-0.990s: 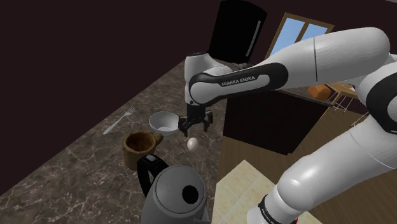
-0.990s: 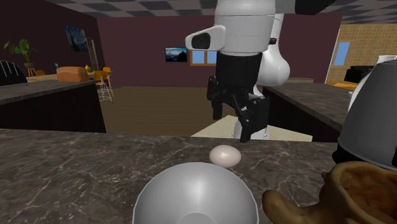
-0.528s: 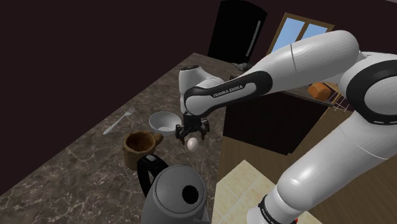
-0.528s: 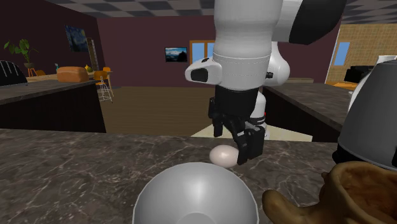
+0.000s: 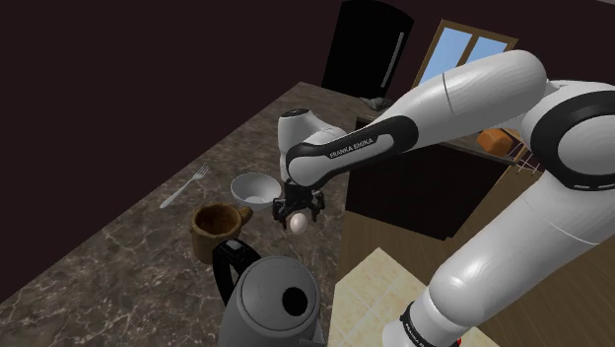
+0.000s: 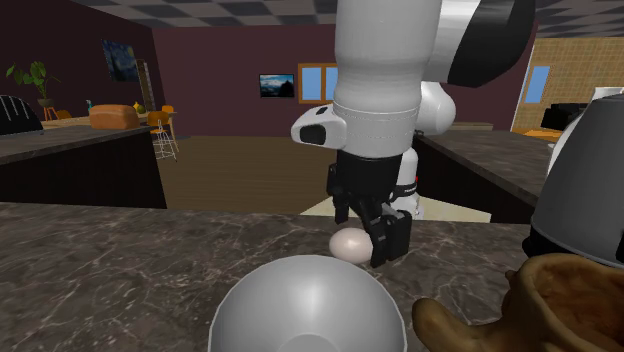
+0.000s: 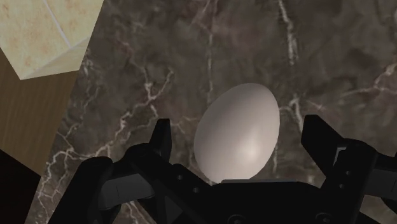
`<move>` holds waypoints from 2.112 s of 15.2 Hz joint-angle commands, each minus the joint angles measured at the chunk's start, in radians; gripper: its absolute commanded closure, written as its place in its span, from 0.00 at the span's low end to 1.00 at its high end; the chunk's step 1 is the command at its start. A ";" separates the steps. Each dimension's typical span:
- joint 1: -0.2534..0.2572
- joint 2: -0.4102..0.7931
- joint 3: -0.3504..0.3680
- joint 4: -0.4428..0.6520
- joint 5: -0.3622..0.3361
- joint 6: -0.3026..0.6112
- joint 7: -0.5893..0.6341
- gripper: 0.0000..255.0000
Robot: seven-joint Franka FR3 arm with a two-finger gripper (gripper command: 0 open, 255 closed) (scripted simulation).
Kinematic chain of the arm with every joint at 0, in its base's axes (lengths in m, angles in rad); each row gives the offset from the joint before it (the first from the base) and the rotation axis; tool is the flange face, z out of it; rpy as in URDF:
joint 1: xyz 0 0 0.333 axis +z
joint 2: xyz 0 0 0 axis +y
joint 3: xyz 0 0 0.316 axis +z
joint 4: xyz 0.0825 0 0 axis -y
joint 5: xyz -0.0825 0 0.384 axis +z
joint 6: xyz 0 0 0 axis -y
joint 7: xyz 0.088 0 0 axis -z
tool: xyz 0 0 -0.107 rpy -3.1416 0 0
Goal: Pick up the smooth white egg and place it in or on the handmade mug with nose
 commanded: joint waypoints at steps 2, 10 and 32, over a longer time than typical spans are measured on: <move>0.000 0.000 0.000 0.000 0.000 0.000 0.000 0.00; 0.000 0.000 0.000 0.000 0.000 0.000 0.000 1.00; 0.004 -0.141 -0.023 0.150 0.051 -0.278 -0.063 1.00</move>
